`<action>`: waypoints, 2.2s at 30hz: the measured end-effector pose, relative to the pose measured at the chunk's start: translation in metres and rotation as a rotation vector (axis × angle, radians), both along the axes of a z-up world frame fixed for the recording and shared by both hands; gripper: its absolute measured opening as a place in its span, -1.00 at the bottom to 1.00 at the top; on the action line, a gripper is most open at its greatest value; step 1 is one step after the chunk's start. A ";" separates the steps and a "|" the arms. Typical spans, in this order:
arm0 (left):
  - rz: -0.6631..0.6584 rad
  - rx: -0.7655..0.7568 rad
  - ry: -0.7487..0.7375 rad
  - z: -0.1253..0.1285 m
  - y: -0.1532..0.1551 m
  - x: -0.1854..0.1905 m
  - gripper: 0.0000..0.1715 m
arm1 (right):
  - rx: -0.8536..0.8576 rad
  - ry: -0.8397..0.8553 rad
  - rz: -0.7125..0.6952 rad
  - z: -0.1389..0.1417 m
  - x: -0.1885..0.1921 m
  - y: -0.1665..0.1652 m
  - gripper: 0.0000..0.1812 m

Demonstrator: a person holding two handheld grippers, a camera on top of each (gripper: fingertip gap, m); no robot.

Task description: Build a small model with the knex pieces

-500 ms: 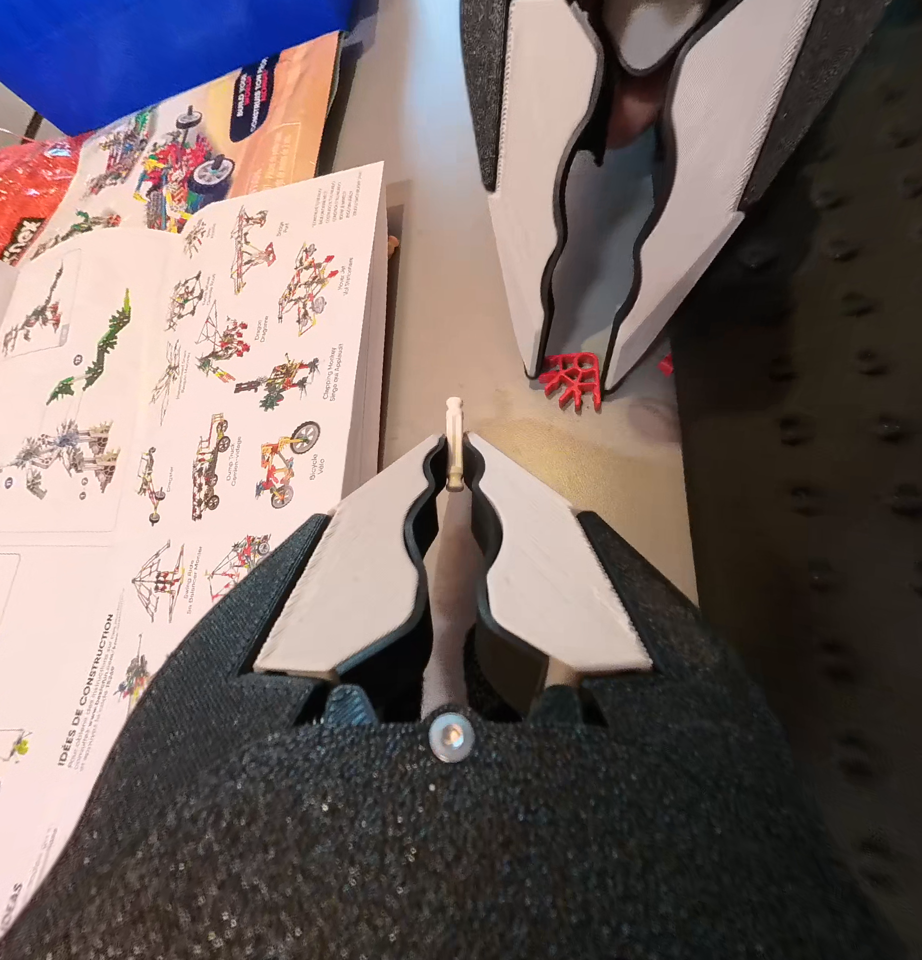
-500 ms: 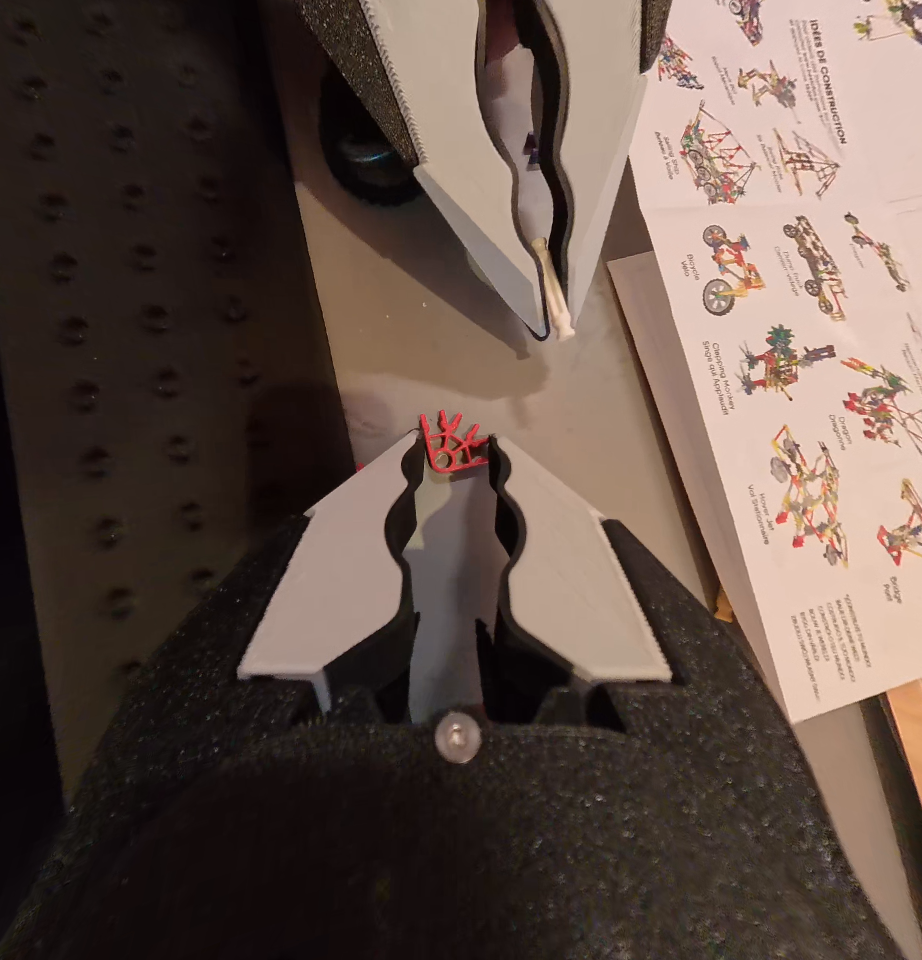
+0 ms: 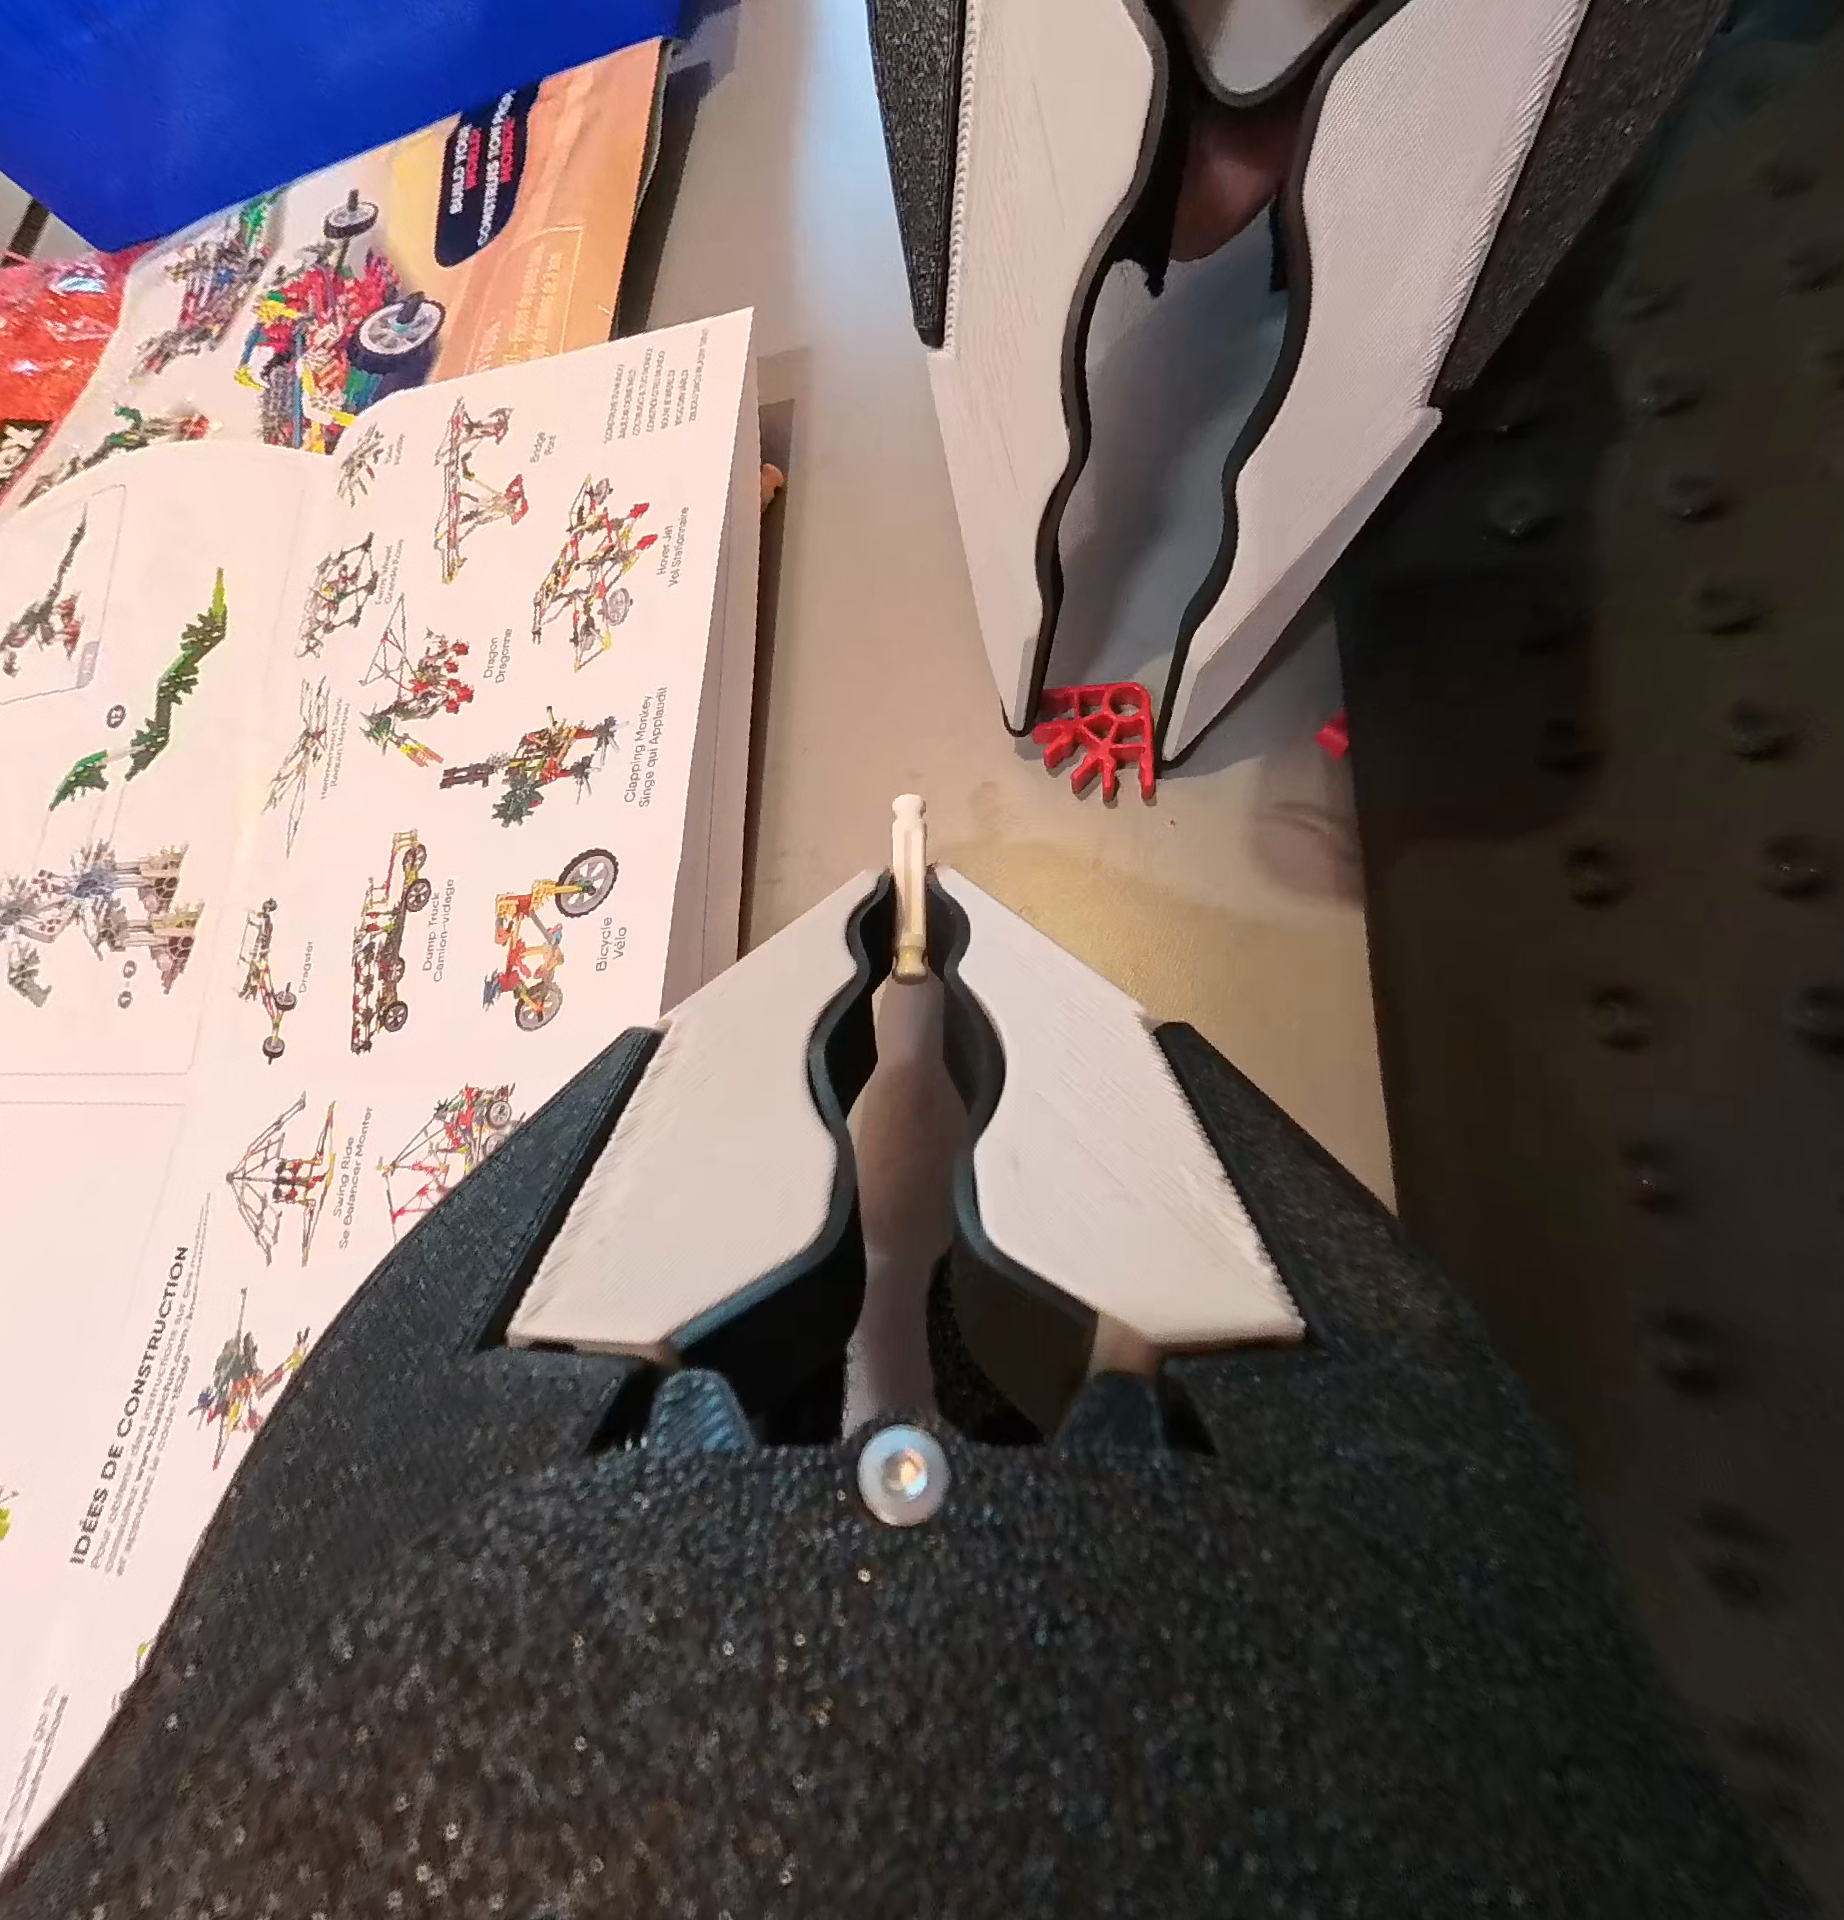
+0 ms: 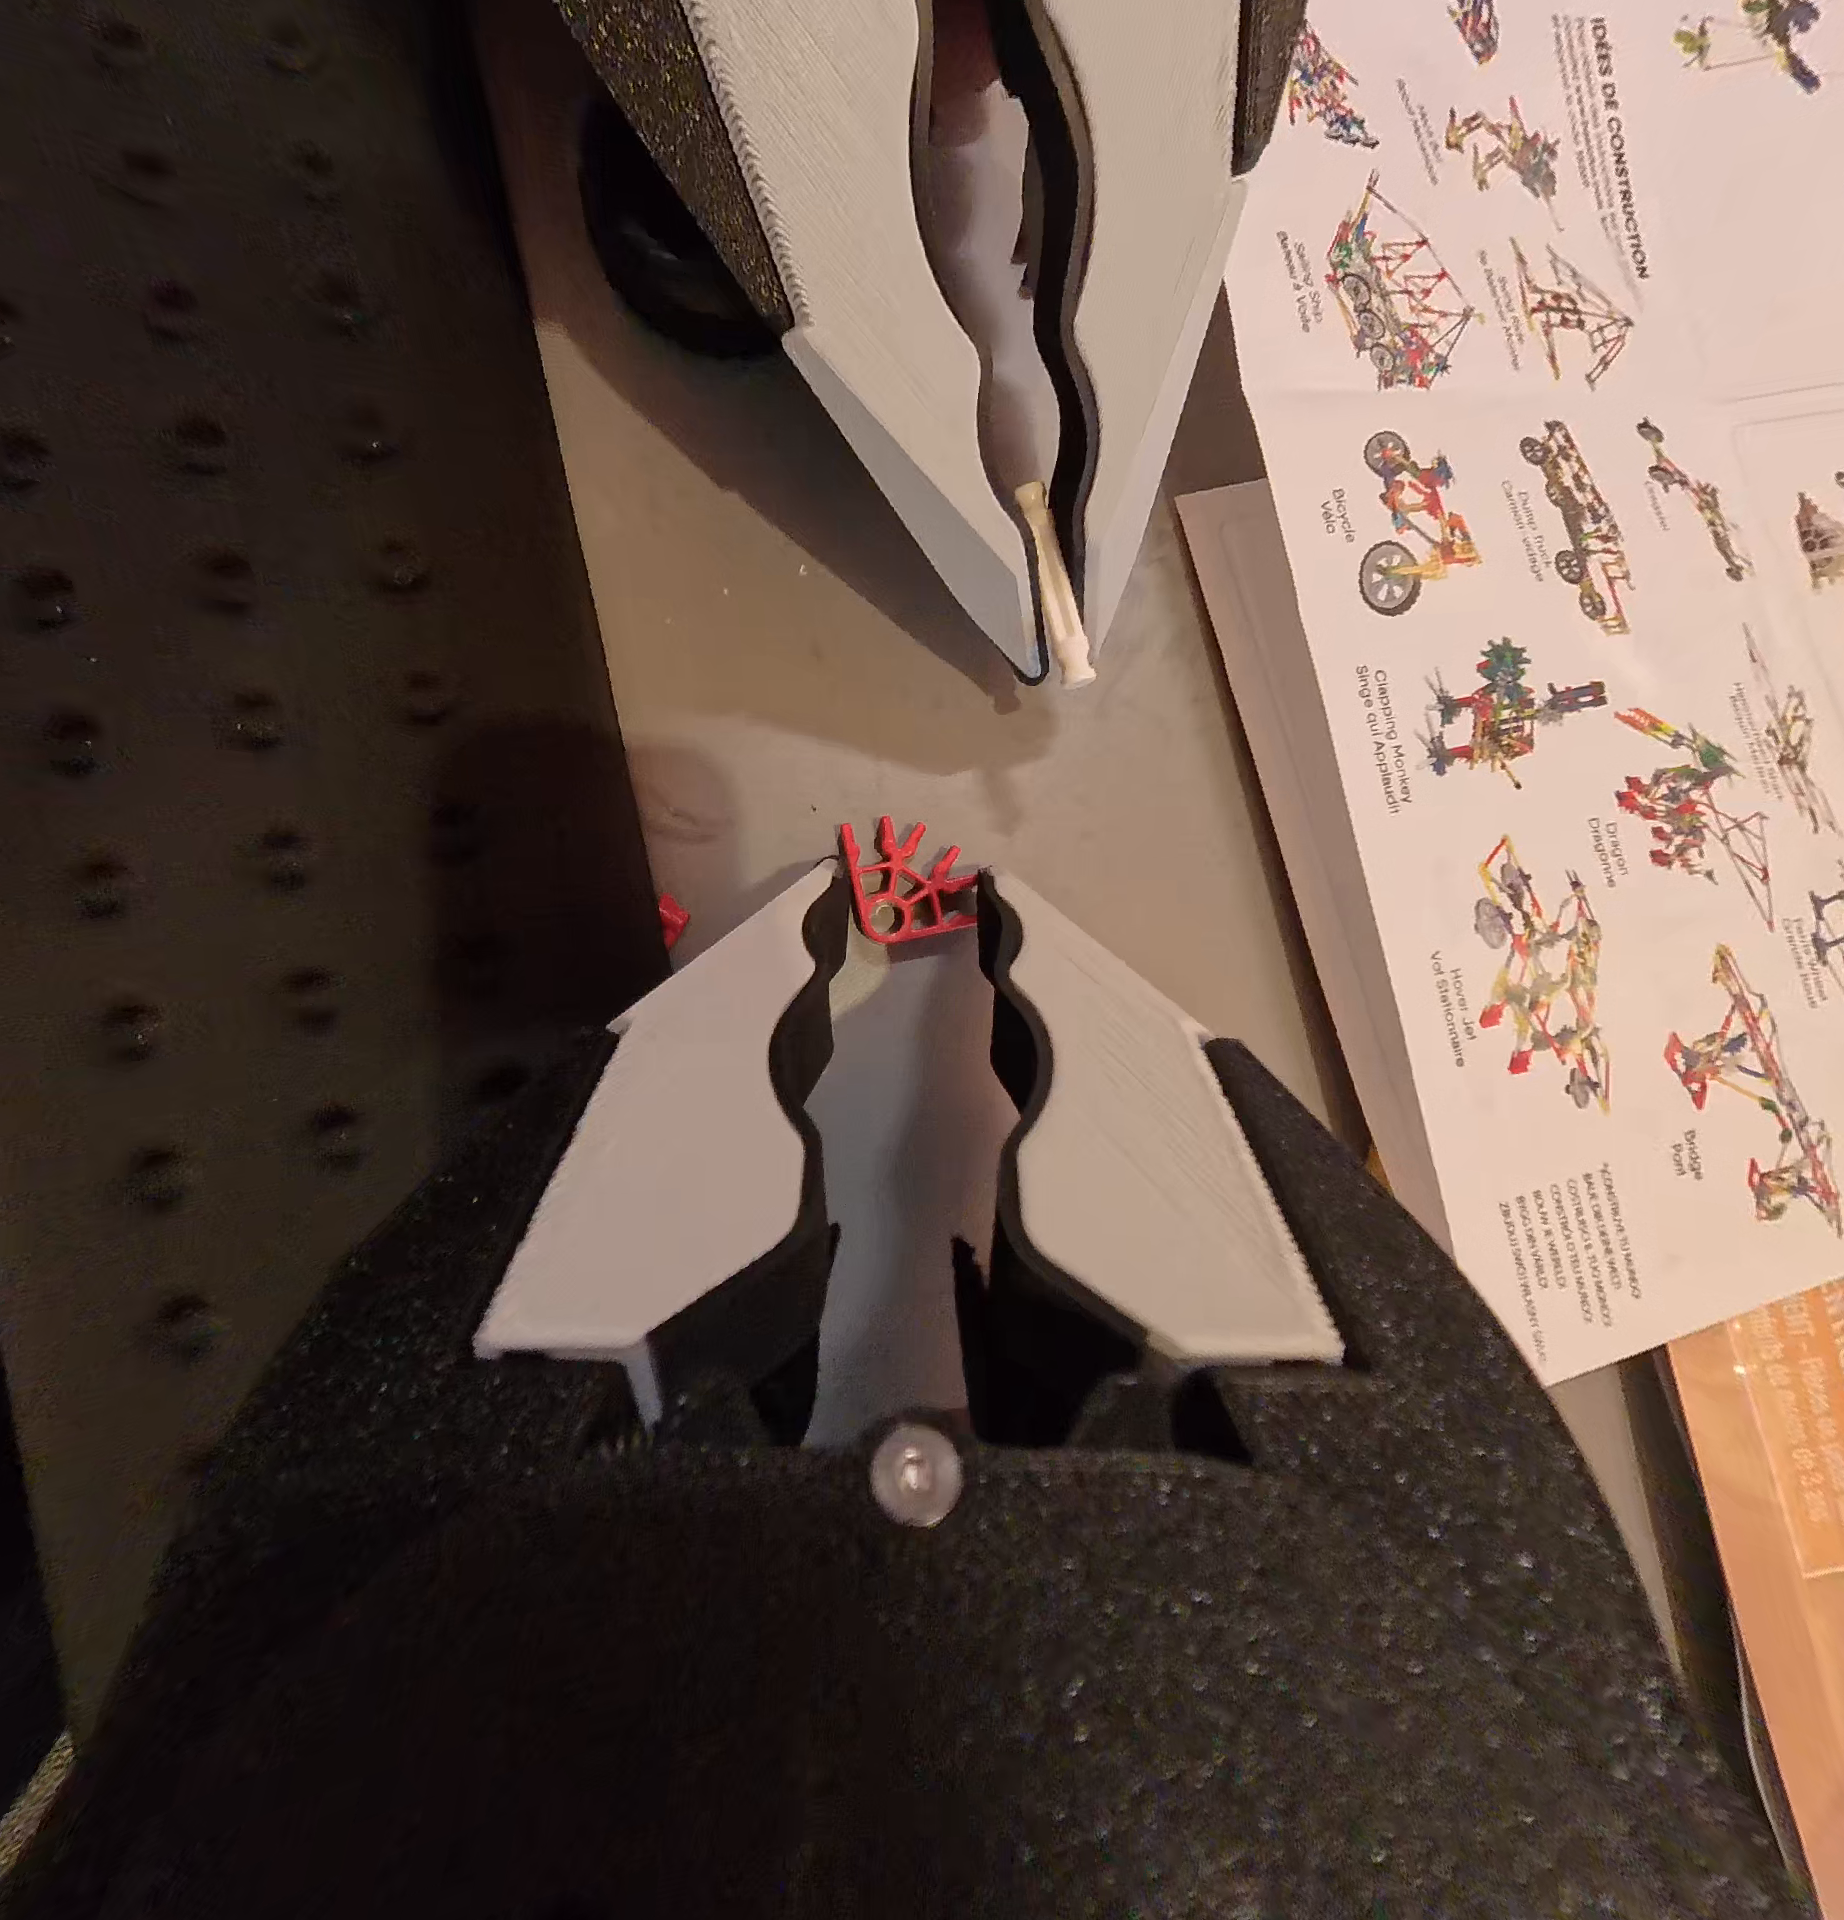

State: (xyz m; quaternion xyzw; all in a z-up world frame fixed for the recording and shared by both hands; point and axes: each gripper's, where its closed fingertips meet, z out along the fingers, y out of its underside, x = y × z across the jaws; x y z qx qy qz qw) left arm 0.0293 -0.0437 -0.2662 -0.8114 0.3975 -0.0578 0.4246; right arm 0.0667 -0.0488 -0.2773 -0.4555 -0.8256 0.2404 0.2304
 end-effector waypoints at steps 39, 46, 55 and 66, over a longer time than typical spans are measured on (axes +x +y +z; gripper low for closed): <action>-0.212 -0.072 0.100 -0.011 -0.012 0.054 -0.99 | -0.103 -0.025 -0.174 0.005 0.017 0.017 -0.78; -0.179 -0.064 0.110 -0.006 0.000 0.035 -0.99 | -0.112 0.006 -0.158 0.013 0.019 0.014 -0.77; -0.323 -0.039 0.275 -0.011 0.008 0.038 -0.98 | -0.118 0.077 -0.145 0.024 0.012 0.010 -0.92; -0.384 0.006 0.330 -0.011 0.013 0.042 -0.98 | -0.105 0.074 -0.148 0.015 0.007 0.013 -0.96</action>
